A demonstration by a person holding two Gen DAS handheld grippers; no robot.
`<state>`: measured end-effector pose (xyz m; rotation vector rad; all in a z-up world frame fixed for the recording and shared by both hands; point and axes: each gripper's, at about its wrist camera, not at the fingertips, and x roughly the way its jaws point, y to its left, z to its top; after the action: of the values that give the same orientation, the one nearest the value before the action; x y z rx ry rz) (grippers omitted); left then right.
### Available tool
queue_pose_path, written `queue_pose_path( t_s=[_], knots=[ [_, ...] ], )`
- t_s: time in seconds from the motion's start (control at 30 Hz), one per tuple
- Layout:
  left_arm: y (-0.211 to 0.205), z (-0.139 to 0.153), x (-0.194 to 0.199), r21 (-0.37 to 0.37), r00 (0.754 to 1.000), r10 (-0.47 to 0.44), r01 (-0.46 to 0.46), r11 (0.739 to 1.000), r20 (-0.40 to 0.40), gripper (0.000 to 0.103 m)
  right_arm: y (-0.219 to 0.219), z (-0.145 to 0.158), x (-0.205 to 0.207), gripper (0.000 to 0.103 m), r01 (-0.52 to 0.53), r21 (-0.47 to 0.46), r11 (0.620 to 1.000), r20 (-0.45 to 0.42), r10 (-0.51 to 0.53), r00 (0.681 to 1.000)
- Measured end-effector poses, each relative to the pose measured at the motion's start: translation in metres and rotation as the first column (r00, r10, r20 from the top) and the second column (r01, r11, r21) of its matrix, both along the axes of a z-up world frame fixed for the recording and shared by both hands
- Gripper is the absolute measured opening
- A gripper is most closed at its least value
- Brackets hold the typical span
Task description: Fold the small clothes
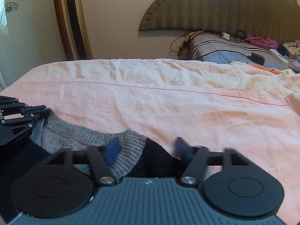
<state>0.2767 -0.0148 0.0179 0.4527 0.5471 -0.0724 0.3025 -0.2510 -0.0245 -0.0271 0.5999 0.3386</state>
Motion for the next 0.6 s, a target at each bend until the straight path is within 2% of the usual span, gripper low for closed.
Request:
queue_pose_path(
  t_s=[0.03,0.07,0.1,0.13,0.17,0.23,0.27,0.3,0.33,0.37,0.43,0.5,0.6],
  knots=[
    [0.002,0.009,-0.015,-0.016,1.0,-0.001,0.002,1.0,0.027,0.024,-0.005,0.009,-0.016,0.079,-0.008,0.021,1.0,0.033,0.008,0.999],
    [0.005,0.016,-0.032,-0.037,0.998,0.003,-0.001,0.999,0.06,0.048,-0.01,0.015,-0.032,0.079,-0.016,0.038,0.999,0.047,0.014,0.999],
    [0.008,0.022,-0.051,-0.063,0.996,0.011,-0.005,0.998,0.087,0.065,-0.013,0.018,-0.05,0.08,-0.029,0.058,0.998,0.052,0.026,0.998],
    [0.011,0.026,-0.071,-0.11,0.995,0.01,0.001,0.994,0.103,0.093,-0.014,0.016,-0.065,0.081,-0.046,0.073,0.996,0.044,0.043,0.998],
    [0.014,0.026,-0.09,-0.159,0.995,-0.013,0.029,0.987,0.103,0.099,-0.014,0.012,-0.08,0.083,-0.07,0.07,0.995,0.018,0.069,0.997],
    [0.014,0.016,-0.113,-0.195,0.996,-0.089,0.089,0.977,0.009,0.099,-0.004,-0.005,-0.1,0.083,-0.11,0.002,0.994,-0.053,0.11,0.992],
    [0.012,0.006,-0.117,-0.177,0.994,-0.103,0.093,0.98,-0.046,0.099,0.001,-0.017,-0.108,0.082,-0.12,-0.054,0.991,-0.078,0.116,0.99],
    [0.011,-0.008,-0.119,-0.134,0.992,-0.096,0.084,0.987,-0.083,0.099,0.002,-0.028,-0.114,0.083,-0.127,-0.102,0.987,-0.059,0.121,0.991],
    [0.018,-0.011,-0.124,-0.152,0.996,-0.087,0.08,0.985,-0.037,0.099,-0.001,-0.031,-0.122,0.086,-0.127,-0.113,0.985,-0.013,0.126,0.992],
    [0.026,-0.008,-0.121,-0.167,0.997,-0.047,0.036,0.985,-0.06,0.099,-0.004,-0.03,-0.122,0.087,-0.105,-0.1,0.989,-0.022,0.103,0.994],
    [0.043,0.003,-0.122,-0.185,0.991,0.091,-0.107,0.977,-0.094,0.097,-0.014,-0.02,-0.123,0.085,-0.005,-0.1,0.995,-0.048,0.0,0.999],
    [0.066,0.015,-0.14,-0.259,0.982,0.16,-0.181,0.949,-0.099,0.097,-0.026,-0.004,-0.141,0.081,0.054,-0.075,0.996,-0.045,-0.057,0.997],
    [0.098,0.02,-0.184,-0.416,0.973,0.175,-0.222,0.882,-0.149,0.098,-0.052,0.009,-0.186,0.085,0.076,0.02,0.997,-0.005,-0.076,0.997]
  ],
)
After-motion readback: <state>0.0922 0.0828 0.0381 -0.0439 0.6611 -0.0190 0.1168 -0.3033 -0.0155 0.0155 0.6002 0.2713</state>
